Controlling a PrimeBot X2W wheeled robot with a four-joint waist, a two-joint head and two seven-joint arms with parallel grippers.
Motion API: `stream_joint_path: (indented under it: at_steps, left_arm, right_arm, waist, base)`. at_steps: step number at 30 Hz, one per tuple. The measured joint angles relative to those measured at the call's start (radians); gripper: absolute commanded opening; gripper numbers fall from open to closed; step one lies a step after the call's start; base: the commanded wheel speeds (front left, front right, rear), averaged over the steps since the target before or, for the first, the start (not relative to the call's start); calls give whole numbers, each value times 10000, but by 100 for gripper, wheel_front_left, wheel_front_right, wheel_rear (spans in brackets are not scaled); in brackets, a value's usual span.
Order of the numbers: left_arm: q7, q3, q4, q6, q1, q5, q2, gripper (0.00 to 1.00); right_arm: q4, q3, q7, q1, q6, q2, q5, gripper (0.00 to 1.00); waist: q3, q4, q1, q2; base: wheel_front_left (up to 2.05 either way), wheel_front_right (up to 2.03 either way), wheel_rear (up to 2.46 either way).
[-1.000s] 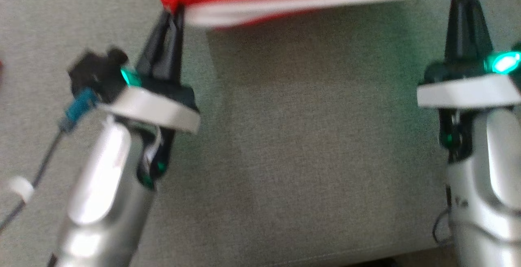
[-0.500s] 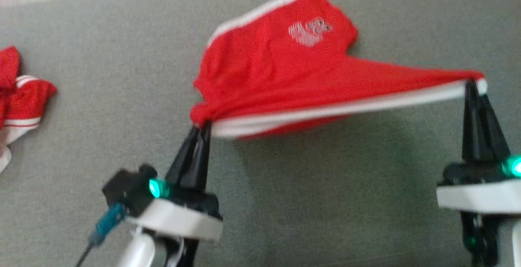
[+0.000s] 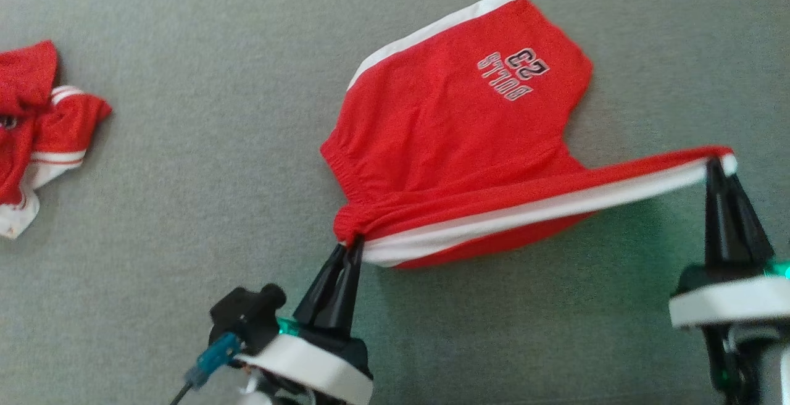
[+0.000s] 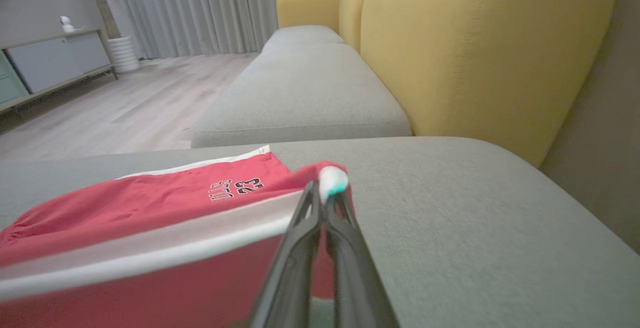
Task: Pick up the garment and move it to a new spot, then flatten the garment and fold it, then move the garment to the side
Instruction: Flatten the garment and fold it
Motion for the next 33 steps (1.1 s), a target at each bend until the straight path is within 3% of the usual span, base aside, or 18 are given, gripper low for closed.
stream_joint_path:
  at_steps: [7,15,20,28,29,30,31,32,33]
  left_arm:
    - [303,-98,1436,-130,-1690,-301,-548,0]
    - [949,222,2637,-98,-3851,-809,-807,0]
    - [1193,401,3498,136,-5359,-805,-959,0]
    - [1118,186,4261,456,-5935,-988,-1053,0]
    - [1116,105,4301,497,-5975,-1014,-1057,6]
    - [1057,54,4335,531,-6006,-1014,-1070,36]
    - [930,23,4341,612,-6032,-1014,-1091,100]
    - [826,-15,4341,681,-6075,-1014,-1095,100]
    - [723,-42,4337,752,-6105,-1026,-1097,100]
  right_arm:
    - [2008,251,234,-2779,0,-40,-522,0]
    - [4075,788,802,-5592,0,-746,-713,0]
    - [5971,1152,876,-7467,0,-1034,-711,0]
    - [8312,1220,508,-8919,0,-1174,-754,0]
    - [8548,1225,441,-9075,0,-1174,-805,0]
    - [8767,1241,376,-9226,0,-1174,-809,0]
    - [8962,1271,307,-9363,0,-1174,-846,16]
    - [9170,1304,253,-9507,0,-1172,-897,46]
    - [9356,1315,192,-9635,0,-1160,-899,91]
  waist:
    - [767,553,1,0]
    - [1304,942,1,0]
    - [1813,1238,1,-1]
    - [2151,1584,0,-1]
    - [2170,1597,0,0]
    - [2187,1606,-1,0]
    - [2202,1614,-1,-1]
    - [2218,1617,-1,-1]
    - [2231,1622,-1,-1]
  base:
    - [0,0,0]
    - [0,0,0]
    - [0,0,0]
    - [0,0,0]
    - [0,0,0]
    - [0,0,0]
    - [0,0,0]
    - [0,0,0]
    - [0,0,0]
